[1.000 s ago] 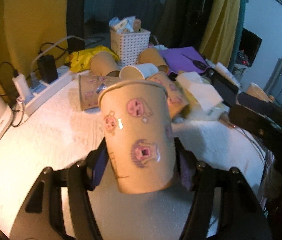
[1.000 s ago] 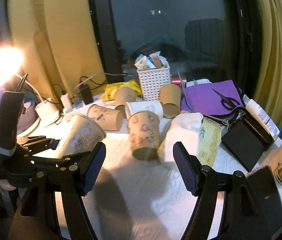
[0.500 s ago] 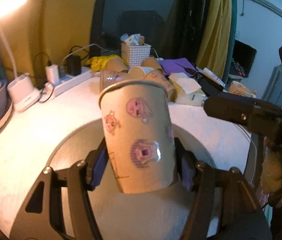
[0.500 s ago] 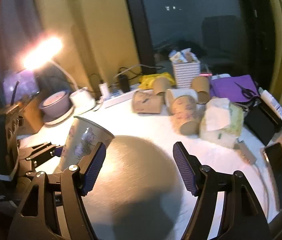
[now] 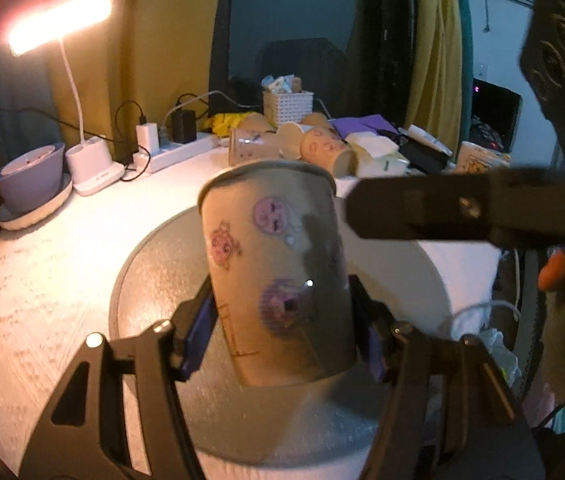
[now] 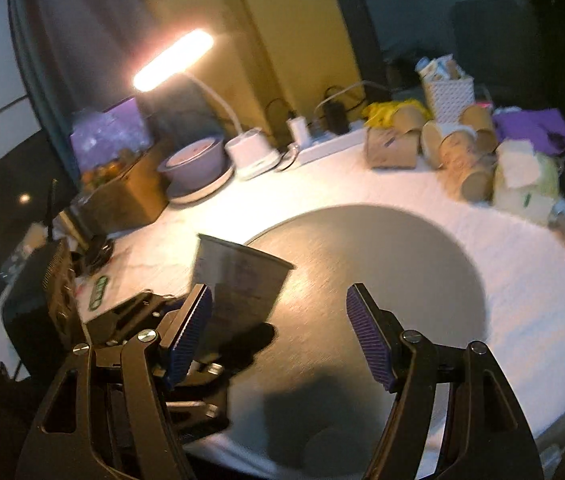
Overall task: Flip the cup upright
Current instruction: 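Grasp the cup rim with the right gripper while the left gripper releases it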
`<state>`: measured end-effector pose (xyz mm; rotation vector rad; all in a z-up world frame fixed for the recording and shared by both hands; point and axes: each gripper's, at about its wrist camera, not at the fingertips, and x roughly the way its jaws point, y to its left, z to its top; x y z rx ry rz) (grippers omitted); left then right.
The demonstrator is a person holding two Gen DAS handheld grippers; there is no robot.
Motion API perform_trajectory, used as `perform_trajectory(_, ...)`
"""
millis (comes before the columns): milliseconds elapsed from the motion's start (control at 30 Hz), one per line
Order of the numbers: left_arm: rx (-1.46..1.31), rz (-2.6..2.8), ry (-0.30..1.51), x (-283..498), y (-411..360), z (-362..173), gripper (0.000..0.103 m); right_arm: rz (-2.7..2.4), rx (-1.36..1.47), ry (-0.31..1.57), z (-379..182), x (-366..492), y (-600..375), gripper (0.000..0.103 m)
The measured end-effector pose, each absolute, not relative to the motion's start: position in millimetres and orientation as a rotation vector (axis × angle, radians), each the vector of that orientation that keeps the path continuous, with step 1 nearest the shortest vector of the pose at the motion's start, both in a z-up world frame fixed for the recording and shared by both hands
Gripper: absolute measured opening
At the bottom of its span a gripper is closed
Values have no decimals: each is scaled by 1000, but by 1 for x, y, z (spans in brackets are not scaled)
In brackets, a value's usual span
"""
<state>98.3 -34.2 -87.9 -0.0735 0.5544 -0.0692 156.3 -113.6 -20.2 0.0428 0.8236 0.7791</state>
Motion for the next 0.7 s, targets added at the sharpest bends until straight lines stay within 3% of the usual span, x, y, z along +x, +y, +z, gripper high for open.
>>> perform_trajectory(400, -75, -167, 372, 37, -37, -82, 62, 900, 150, 875, -17, 126, -106, 73)
perform_trajectory(700, -64, -242, 334, 32, -41, -74, 63, 948, 206, 899, -13, 125, -107, 73)
